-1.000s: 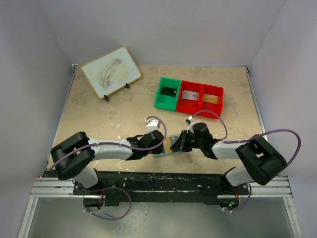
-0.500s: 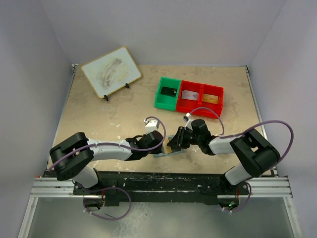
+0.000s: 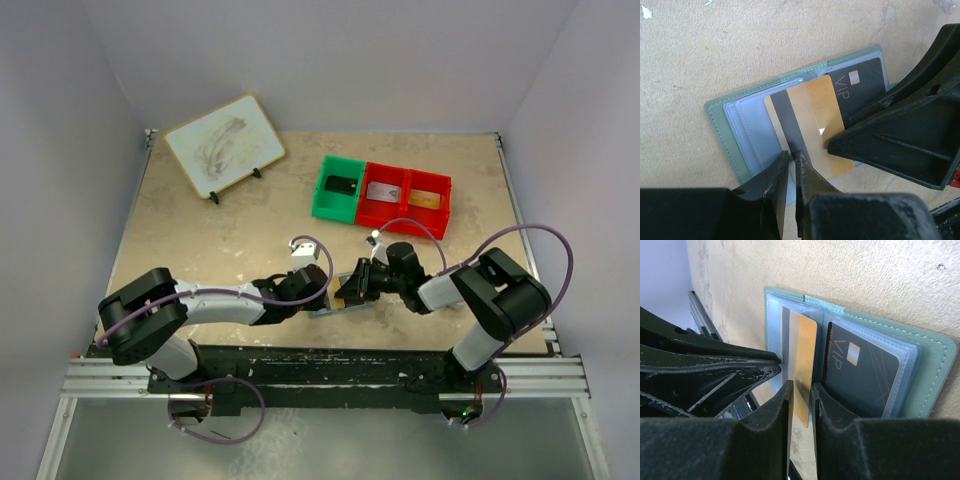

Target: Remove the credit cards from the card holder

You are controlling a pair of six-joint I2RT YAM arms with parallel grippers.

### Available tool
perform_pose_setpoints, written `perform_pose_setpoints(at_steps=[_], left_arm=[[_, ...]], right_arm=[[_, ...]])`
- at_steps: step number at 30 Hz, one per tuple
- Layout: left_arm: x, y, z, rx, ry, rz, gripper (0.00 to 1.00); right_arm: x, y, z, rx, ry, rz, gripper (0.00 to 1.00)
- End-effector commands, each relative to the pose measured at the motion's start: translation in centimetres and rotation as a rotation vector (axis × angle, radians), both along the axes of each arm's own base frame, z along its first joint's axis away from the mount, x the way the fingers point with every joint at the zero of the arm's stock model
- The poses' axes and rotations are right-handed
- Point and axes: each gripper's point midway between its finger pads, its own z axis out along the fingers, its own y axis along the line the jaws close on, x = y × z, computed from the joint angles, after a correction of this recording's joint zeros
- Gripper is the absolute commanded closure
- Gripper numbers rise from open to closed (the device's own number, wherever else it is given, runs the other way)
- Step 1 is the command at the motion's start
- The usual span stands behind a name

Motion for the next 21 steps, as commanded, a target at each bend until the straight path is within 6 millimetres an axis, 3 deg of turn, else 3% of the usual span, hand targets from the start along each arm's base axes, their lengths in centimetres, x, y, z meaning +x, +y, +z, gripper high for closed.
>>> perform_pose_setpoints(at_steps=[1,4,12,21], left_arm=[[-0.9,1.3,-1.7,0.052,0.034,-0.005,0.92],[-1.0,1.4,-1.7,0.051,0.037,-0.005,0.93],[-1.1,1.8,-1.6,0.051,0.034,0.003,0.94],[-1.1,2.0,-1.6,0.060,0.032,0.003,0.95]], right_arm=[[-0.4,1.1,1.3,0.086,-0.017,0.038,0.75],[-0.1,1.2,1.4,0.089,-0.020,0.029,0.76],[0.6,0.7,1.1,0.049,-0.031,0.001,0.95],[0.9,0.0,1.3,0.015,-0.045,-0.013,1.00]])
